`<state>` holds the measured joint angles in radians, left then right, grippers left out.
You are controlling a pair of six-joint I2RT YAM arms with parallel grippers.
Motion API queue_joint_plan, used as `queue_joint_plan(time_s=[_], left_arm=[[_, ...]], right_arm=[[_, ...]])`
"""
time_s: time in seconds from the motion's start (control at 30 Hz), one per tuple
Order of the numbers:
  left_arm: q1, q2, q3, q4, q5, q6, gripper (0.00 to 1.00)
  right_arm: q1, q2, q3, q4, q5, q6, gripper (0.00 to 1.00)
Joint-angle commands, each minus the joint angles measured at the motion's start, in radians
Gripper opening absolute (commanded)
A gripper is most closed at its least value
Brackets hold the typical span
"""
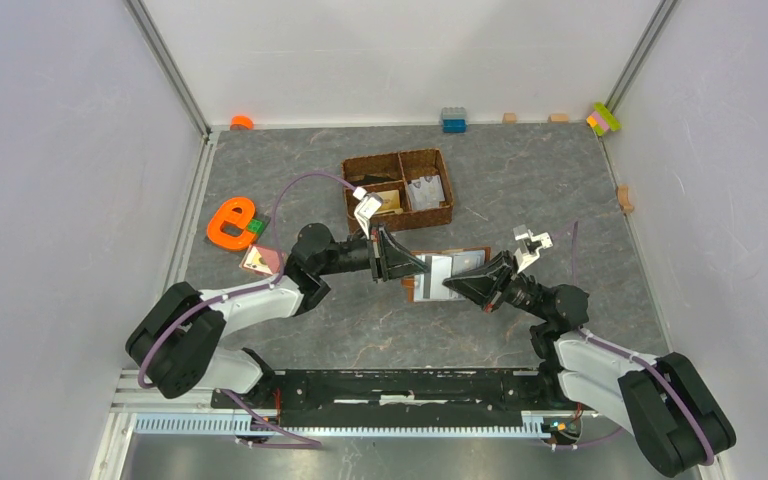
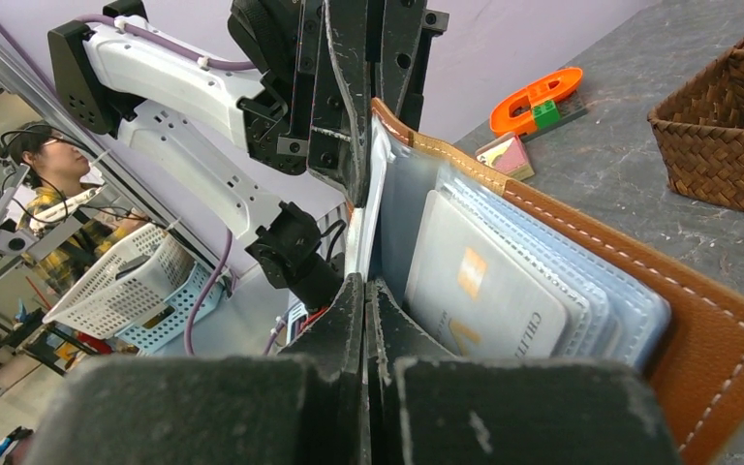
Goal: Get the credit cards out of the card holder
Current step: Remove the credit card from the card holder.
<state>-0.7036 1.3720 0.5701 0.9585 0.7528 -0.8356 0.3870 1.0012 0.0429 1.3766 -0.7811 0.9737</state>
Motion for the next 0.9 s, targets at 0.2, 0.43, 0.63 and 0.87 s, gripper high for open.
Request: queue_joint_plan(time_s=[0.2,0.43,0.63,0.87], left_arm=[[0.038,0.008,-0.001,0.102,0.019,-0.053,0.32],[0.038,0.029,0.002,0.148,0.041,-0.078,0.15],[0.039,0.008,-0.009,0.137,0.033,-0.059,0.02],[0.055,-0.007,-0.021,0.138,0.023,-0.060,0.02]], right_arm=[[-0.013,-0.010,0.016,0.073,-0.003,0.007,0.00],[-0.023,-0.013,0.012,0.072,0.002,0.012,0.00],[-0.032,-0.013,0.010,0.072,0.002,0.016,0.00],[-0.054,-0.021,-0.002,0.080,0.008,0.026,0.00]])
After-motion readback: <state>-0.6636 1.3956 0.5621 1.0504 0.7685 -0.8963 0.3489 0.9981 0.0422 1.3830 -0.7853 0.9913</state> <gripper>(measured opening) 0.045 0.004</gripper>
